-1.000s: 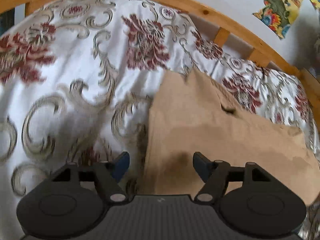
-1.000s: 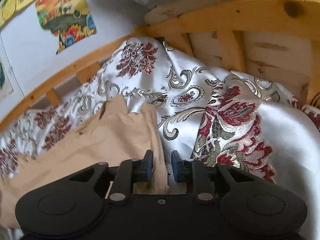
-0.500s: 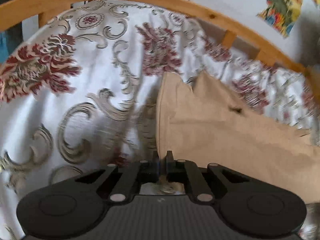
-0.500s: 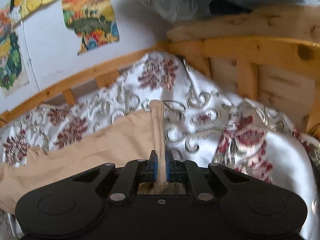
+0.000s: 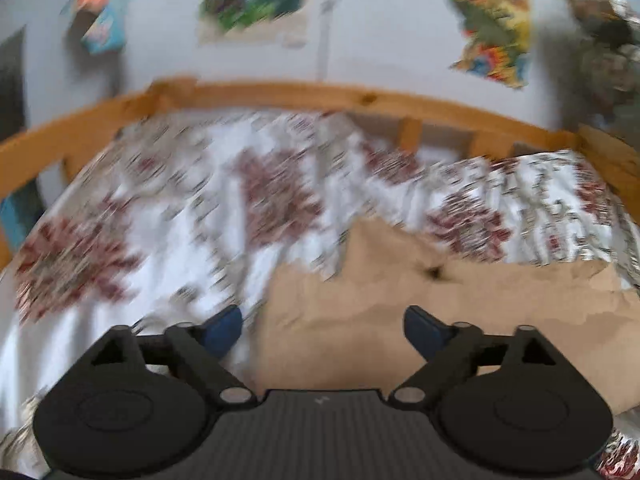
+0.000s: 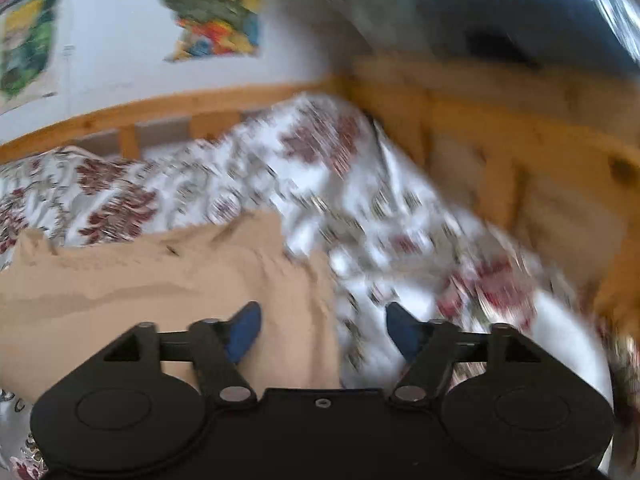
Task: Fold large clothes
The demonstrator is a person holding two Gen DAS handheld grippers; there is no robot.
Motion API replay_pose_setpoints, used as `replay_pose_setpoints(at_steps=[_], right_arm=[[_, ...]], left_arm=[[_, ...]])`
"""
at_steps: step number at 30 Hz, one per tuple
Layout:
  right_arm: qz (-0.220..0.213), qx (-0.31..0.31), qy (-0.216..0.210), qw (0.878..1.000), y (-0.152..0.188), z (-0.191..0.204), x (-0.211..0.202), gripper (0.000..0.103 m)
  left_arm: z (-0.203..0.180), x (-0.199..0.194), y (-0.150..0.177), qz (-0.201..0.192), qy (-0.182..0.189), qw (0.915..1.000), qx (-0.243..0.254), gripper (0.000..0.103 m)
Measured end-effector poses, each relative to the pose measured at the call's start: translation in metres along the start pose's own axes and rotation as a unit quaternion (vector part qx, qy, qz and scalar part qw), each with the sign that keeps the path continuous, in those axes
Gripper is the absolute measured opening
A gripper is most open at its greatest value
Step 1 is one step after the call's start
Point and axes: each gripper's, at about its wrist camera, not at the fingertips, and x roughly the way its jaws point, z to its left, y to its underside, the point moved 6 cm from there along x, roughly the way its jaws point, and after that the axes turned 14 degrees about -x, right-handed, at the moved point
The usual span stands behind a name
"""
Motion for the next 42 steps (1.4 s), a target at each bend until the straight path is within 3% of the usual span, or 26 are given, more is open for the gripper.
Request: replay_pose_setpoints(at_steps=[2, 6, 11, 13, 17, 26, 31, 33, 35, 37, 39, 42], right_arm=[[-0.025, -0.033, -0.024, 0.999, -0.013, 0.025, 0.003, 0.095], [-0.063, -0.099, -0.081, 0.990, -0.034, 0.083, 0.024, 0.100], [-0.073, -0.138, -0.035, 0.987, -0.041, 0.112, 0.065, 0.102], [-0.044, -0.135, 0.002, 0.990, -0.032, 0.106, 0.085, 0.101], [0.020, -0.064, -0.041, 0.997, -0.004, 0.089, 0.117, 0.102], [0.012, -0.021, -0.060, 0.998, 0.008, 0.078, 0.109, 0.102], [0.041, -0.012, 0.048, 0.998, -0.001, 0.052, 0.074, 0.102], [0.048, -0.011, 0.069, 0.996, 0.001, 0.049, 0.069, 0.102], [0.067, -0.021, 0.077, 0.995, 0.013, 0.050, 0.077, 0.102], [0.096, 0.001, 0.058, 0.994, 0.032, 0.049, 0.092, 0.102], [0.099, 0.032, 0.040, 0.994, 0.041, 0.047, 0.100, 0.102], [0.102, 0.030, 0.042, 0.993, 0.040, 0.050, 0.099, 0.102]], left_arm=[[-0.033, 0.012, 0.004, 0.002, 0.023, 0.9995, 0.023, 0.099], [-0.102, 0.055, 0.023, 0.009, 0.056, 0.9948, 0.085, 0.098], [-0.141, 0.115, 0.047, 0.010, 0.028, 0.9891, 0.144, 0.097], [-0.140, 0.133, 0.060, 0.021, 0.018, 0.9875, 0.155, 0.098], [-0.125, 0.154, 0.076, 0.031, 0.049, 0.9921, 0.111, 0.103], [-0.126, 0.142, 0.071, 0.040, 0.036, 0.9921, 0.114, 0.103], [-0.099, 0.097, 0.068, 0.025, 0.063, 0.9935, 0.092, 0.103], [-0.085, 0.091, 0.076, 0.012, 0.037, 0.9949, 0.093, 0.103], [-0.072, 0.099, 0.085, 0.029, 0.014, 0.9966, 0.075, 0.103], [-0.064, 0.106, 0.088, 0.042, 0.025, 0.9980, 0.038, 0.103], [-0.064, 0.110, 0.087, 0.047, 0.022, 0.9979, 0.038, 0.103], [-0.064, 0.110, 0.086, 0.048, 0.020, 0.9978, 0.041, 0.103]])
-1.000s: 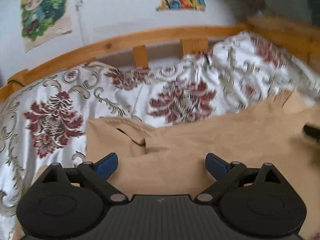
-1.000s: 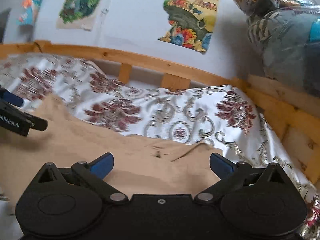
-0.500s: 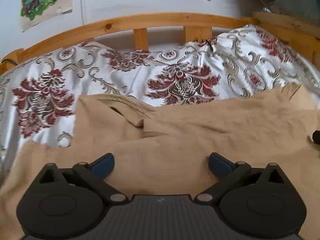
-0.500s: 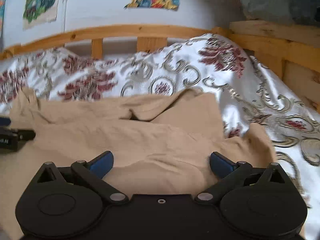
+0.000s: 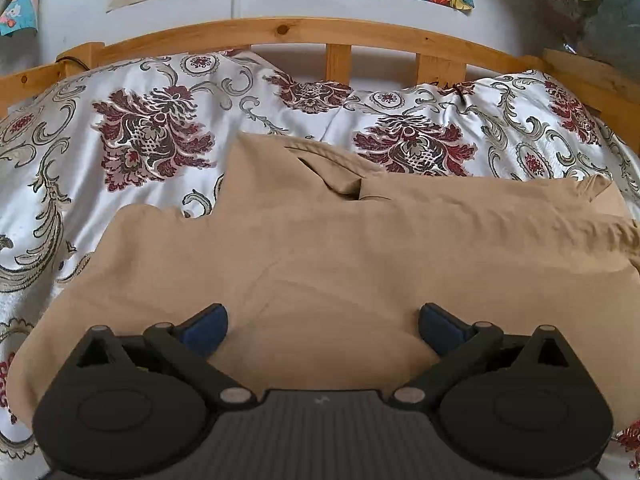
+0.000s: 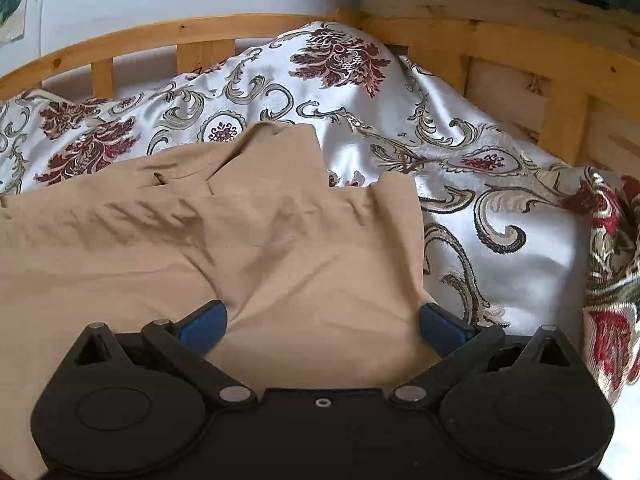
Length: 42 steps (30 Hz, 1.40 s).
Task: Fold large clothes
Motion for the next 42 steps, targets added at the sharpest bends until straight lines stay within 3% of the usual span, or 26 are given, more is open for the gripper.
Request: replay_pose_setpoints(at_steps=[4, 7, 9, 12, 15, 18, 22, 27, 28, 29, 30, 32, 33, 35, 36, 40, 42], right_arm=[[-0.006, 0.022, 0.014, 1.000, -0.009, -0.006, -0.016, 0.100], [-0.081, 0.009, 0.024, 0.996, -0.027, -0.002, -0.046, 0.102], [-0.131, -0.014, -0.002, 0.991, -0.036, 0.016, -0.064, 0.102], [-0.158, -0.055, -0.071, 0.983, -0.038, 0.053, -0.077, 0.102], [-0.171, -0.118, -0.122, 0.970, -0.032, 0.093, -0.084, 0.102], [-0.183, -0.178, -0.141, 0.957, -0.029, 0.122, -0.084, 0.102], [-0.155, -0.194, -0.141, 0.958, -0.018, 0.135, -0.070, 0.102], [-0.152, -0.192, -0.142, 0.959, -0.016, 0.134, -0.063, 0.102], [-0.154, -0.192, -0.141, 0.959, -0.015, 0.133, -0.061, 0.102], [-0.154, -0.191, -0.141, 0.959, -0.014, 0.134, -0.062, 0.102], [-0.154, -0.189, -0.141, 0.959, -0.013, 0.133, -0.062, 0.102], [-0.155, -0.188, -0.142, 0.959, -0.012, 0.134, -0.062, 0.102], [-0.155, -0.188, -0.142, 0.959, -0.012, 0.134, -0.062, 0.102], [-0.155, -0.187, -0.142, 0.959, -0.012, 0.133, -0.062, 0.102], [-0.155, -0.187, -0.143, 0.960, -0.012, 0.133, -0.062, 0.102], [-0.146, -0.175, -0.156, 0.961, -0.014, 0.129, -0.058, 0.102], [-0.141, -0.163, -0.167, 0.962, -0.015, 0.126, -0.056, 0.102]], left_arm=[[0.006, -0.017, -0.006, 0.012, 0.002, 0.9996, -0.027, 0.103], [0.017, -0.045, -0.011, 0.008, 0.016, 0.9977, -0.065, 0.103], [0.027, -0.061, -0.010, 0.017, 0.014, 0.9954, -0.093, 0.103], [0.047, -0.082, 0.001, 0.042, 0.022, 0.9885, -0.144, 0.103], [0.065, -0.091, 0.016, 0.068, 0.045, 0.9771, -0.197, 0.103], [0.078, -0.082, 0.026, 0.093, 0.078, 0.9600, -0.252, 0.103], [0.097, -0.065, 0.024, 0.083, 0.080, 0.9381, -0.327, 0.103], [0.106, -0.047, 0.011, 0.060, 0.045, 0.9358, -0.344, 0.102], [0.105, -0.045, 0.009, 0.059, 0.039, 0.9364, -0.344, 0.101], [0.103, -0.043, 0.009, 0.057, 0.031, 0.9380, -0.340, 0.094], [0.100, -0.043, 0.008, 0.054, 0.018, 0.9428, -0.328, 0.077], [0.089, -0.044, 0.004, 0.055, 0.030, 0.9524, -0.299, 0.054], [0.084, -0.049, 0.000, 0.045, 0.025, 0.9573, -0.284, 0.044], [0.075, -0.055, -0.006, 0.030, 0.011, 0.9669, -0.253, 0.032], [0.073, -0.059, -0.009, 0.025, 0.005, 0.9694, -0.244, 0.019], [0.048, -0.081, -0.033, 0.001, -0.003, 0.9830, -0.184, 0.009], [0.027, -0.093, -0.045, -0.012, -0.006, 0.9926, -0.121, 0.006]])
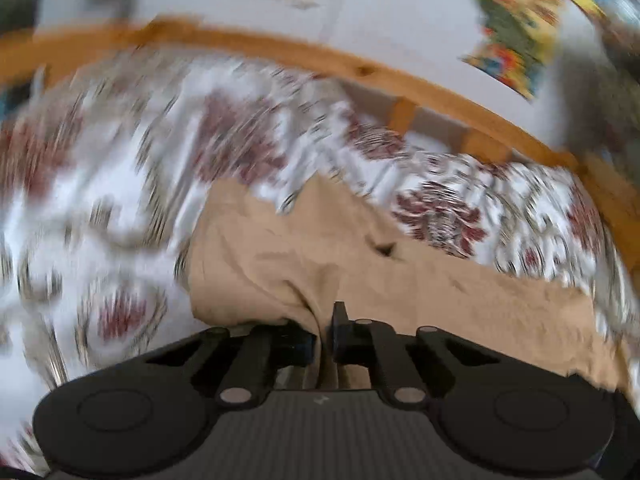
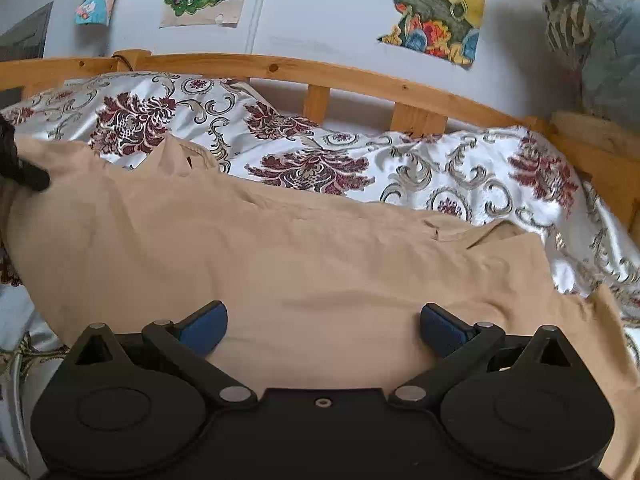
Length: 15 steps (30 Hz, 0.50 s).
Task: Fold large clothes
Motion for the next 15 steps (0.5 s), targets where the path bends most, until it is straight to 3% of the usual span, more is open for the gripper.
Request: replay_pose_setpoints(at_steps=[3, 7, 9, 11, 15], right_arm=[[0.001, 0.008, -0.002, 1.000, 0.000, -0.002, 0.000, 0.102], [0.003, 0.015, -0.005, 1.000, 0.000, -0.004, 0.000, 0.102], [0.000, 0.031, -0.010, 0.999, -0.001, -0.010, -0.003, 0.102], [-0.019, 0.080, -0.014, 0.997, -0.003, -0.024, -0.010, 0.095], [-0.069, 0.223, 0.024, 0.972, -0.016, -0.091, -0.039, 0.092]], left_arm=[[-0.039, -0.020, -0.008, -0.026, 0.014, 0.9957, 0.088, 0.005], [-0.077, -0.022, -0.014, -0.021, 0.045, 0.9913, 0.122, 0.001], [-0.104, -0.023, -0.017, -0.028, 0.070, 0.9848, 0.156, 0.001], [-0.134, -0.026, -0.015, -0.035, 0.092, 0.9735, 0.206, 0.001], [-0.188, -0.024, 0.007, -0.031, 0.117, 0.9477, 0.295, 0.001]])
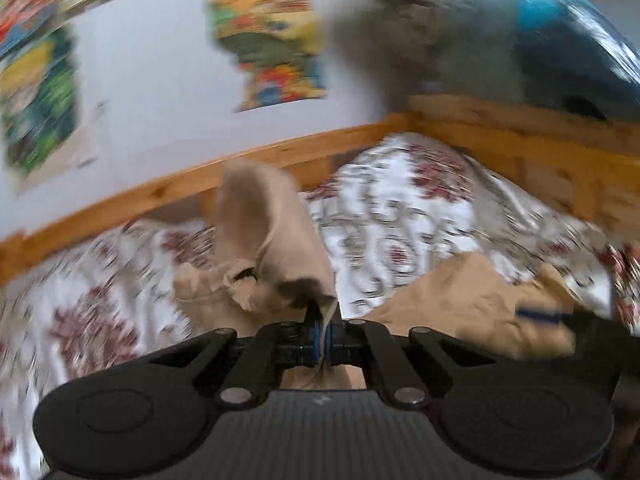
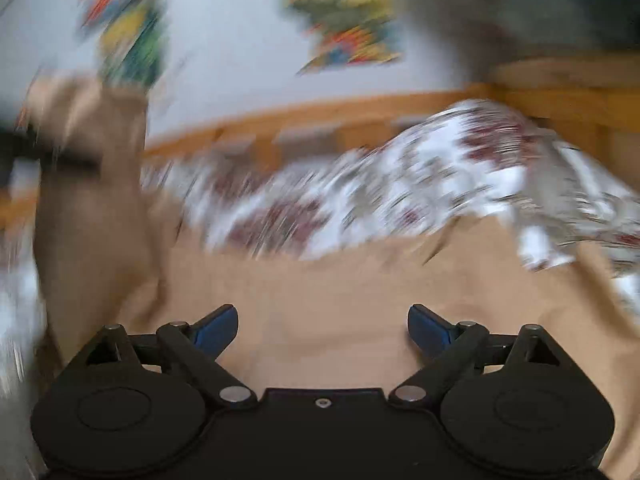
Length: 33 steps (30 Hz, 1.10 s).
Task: Fold large clothes
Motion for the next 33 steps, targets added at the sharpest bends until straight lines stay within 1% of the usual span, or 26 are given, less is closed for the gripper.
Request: replay_pose_setpoints(at_steps=[2, 3, 4, 5, 6, 7, 8, 9, 10, 11, 12, 13, 14, 15, 17, 19, 20, 21, 24, 25, 27, 28, 30, 31, 32, 33], right_arm=[[0.007, 0.052, 0.008, 0.999, -0.017, -0.031, -0.006, 0.092], [0.017, 0.088, 0.012, 0.996, -0.023, -0.051, -0.010, 0.092], [0.029, 0.131, 0.008, 0.991, -0.026, -0.071, -0.015, 0.093], [0.046, 0.191, -0.013, 0.980, -0.026, -0.092, -0.021, 0.093], [0.059, 0.249, -0.053, 0.965, -0.025, -0.108, -0.024, 0.093], [0.067, 0.302, -0.103, 0.945, -0.022, -0.118, -0.026, 0.093], [0.069, 0.349, -0.154, 0.922, -0.018, -0.125, -0.028, 0.095], [0.060, 0.397, -0.210, 0.891, -0.015, -0.130, -0.030, 0.096], [0.048, 0.421, -0.239, 0.874, -0.015, -0.134, -0.032, 0.100], [0.037, 0.434, -0.255, 0.863, -0.014, -0.135, -0.033, 0.102], [0.035, 0.434, -0.262, 0.861, -0.014, -0.135, -0.032, 0.102], [0.041, 0.428, -0.261, 0.864, -0.014, -0.133, -0.031, 0.102], [0.047, 0.418, -0.256, 0.870, -0.012, -0.131, -0.029, 0.101], [0.052, 0.410, -0.255, 0.874, -0.011, -0.129, -0.026, 0.101], [0.061, 0.398, -0.251, 0.880, -0.009, -0.124, -0.021, 0.092], [0.067, 0.386, -0.231, 0.890, -0.008, -0.128, -0.021, 0.085], [0.070, 0.380, -0.219, 0.896, -0.004, -0.129, -0.022, 0.080], [0.075, 0.373, -0.210, 0.901, -0.002, -0.133, -0.022, 0.078], [0.096, 0.338, -0.184, 0.918, 0.007, -0.135, -0.013, 0.077], [0.107, 0.328, -0.179, 0.921, 0.013, -0.133, -0.008, 0.077], [0.130, 0.317, -0.166, 0.925, 0.025, -0.130, 0.000, 0.077], [0.141, 0.308, -0.162, 0.927, 0.032, -0.128, 0.004, 0.074], [0.166, 0.281, -0.151, 0.933, 0.043, -0.122, 0.012, 0.061], [0.176, 0.258, -0.142, 0.939, 0.046, -0.118, 0.014, 0.052], [0.179, 0.234, -0.138, 0.946, 0.048, -0.114, 0.015, 0.051], [0.179, 0.224, -0.138, 0.948, 0.048, -0.112, 0.016, 0.051]], left_arm=[[-0.020, 0.006, 0.000, 0.009, 0.020, 0.9996, 0.017, 0.001], [-0.030, 0.008, 0.002, 0.014, 0.031, 0.9990, 0.028, 0.001], [-0.040, 0.010, 0.003, 0.018, 0.041, 0.9981, 0.043, 0.001], [-0.048, 0.010, 0.007, 0.019, 0.048, 0.9969, 0.060, 0.001], [-0.058, 0.010, 0.012, 0.023, 0.057, 0.9949, 0.081, 0.001], [-0.069, 0.011, 0.017, 0.026, 0.065, 0.9924, 0.102, 0.001], [-0.076, 0.013, 0.021, 0.027, 0.068, 0.9903, 0.118, 0.001], [-0.085, 0.012, 0.027, 0.029, 0.071, 0.9879, 0.135, 0.001], [-0.094, 0.012, 0.033, 0.033, 0.077, 0.9856, 0.147, 0.001], [-0.099, 0.012, 0.038, 0.038, 0.083, 0.9839, 0.154, 0.001], [-0.106, 0.011, 0.044, 0.044, 0.095, 0.9816, 0.160, 0.001], [-0.112, 0.010, 0.051, 0.048, 0.109, 0.9785, 0.168, 0.001], [-0.117, 0.006, 0.057, 0.051, 0.124, 0.9749, 0.178, 0.001], [-0.124, 0.002, 0.063, 0.054, 0.142, 0.9698, 0.191, 0.001], [-0.138, -0.005, 0.075, 0.059, 0.177, 0.9596, 0.211, 0.001], [-0.150, -0.010, 0.087, 0.065, 0.199, 0.9513, 0.227, 0.001], [-0.155, -0.008, 0.092, 0.067, 0.202, 0.9494, 0.231, 0.001], [-0.159, -0.005, 0.098, 0.073, 0.204, 0.9486, 0.231, 0.001], [-0.164, 0.012, 0.115, 0.110, 0.216, 0.9472, 0.210, 0.001], [-0.163, 0.018, 0.120, 0.120, 0.221, 0.9462, 0.204, 0.001], [-0.164, 0.025, 0.135, 0.131, 0.224, 0.9427, 0.210, 0.003], [-0.164, 0.027, 0.142, 0.134, 0.222, 0.9418, 0.214, 0.003], [-0.163, 0.028, 0.149, 0.133, 0.217, 0.9415, 0.221, 0.005], [-0.162, 0.027, 0.150, 0.133, 0.218, 0.9409, 0.222, 0.007], [-0.162, 0.026, 0.151, 0.136, 0.219, 0.9405, 0.221, 0.008], [-0.160, 0.024, 0.151, 0.137, 0.222, 0.9406, 0.217, 0.013]])
